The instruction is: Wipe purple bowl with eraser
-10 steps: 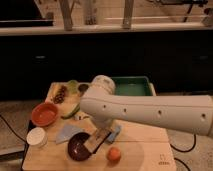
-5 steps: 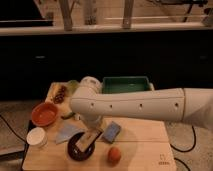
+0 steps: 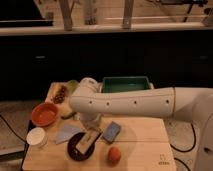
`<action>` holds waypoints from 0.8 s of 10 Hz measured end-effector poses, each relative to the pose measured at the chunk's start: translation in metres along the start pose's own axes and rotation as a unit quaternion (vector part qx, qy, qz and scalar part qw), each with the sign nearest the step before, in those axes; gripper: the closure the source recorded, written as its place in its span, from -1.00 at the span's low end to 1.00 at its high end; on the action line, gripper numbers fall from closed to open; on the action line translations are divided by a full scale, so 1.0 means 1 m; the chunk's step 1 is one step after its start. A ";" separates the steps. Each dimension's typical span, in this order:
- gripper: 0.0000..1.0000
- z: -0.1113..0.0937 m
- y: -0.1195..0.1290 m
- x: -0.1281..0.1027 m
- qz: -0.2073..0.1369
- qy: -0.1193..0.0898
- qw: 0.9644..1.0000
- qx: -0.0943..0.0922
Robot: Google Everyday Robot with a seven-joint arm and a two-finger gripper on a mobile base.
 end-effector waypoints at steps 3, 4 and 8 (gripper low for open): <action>0.87 0.008 0.004 0.000 -0.006 -0.007 1.000 -0.004; 0.87 0.010 0.005 0.000 -0.008 -0.008 1.000 -0.006; 0.87 0.018 -0.003 -0.001 -0.002 -0.010 1.000 -0.001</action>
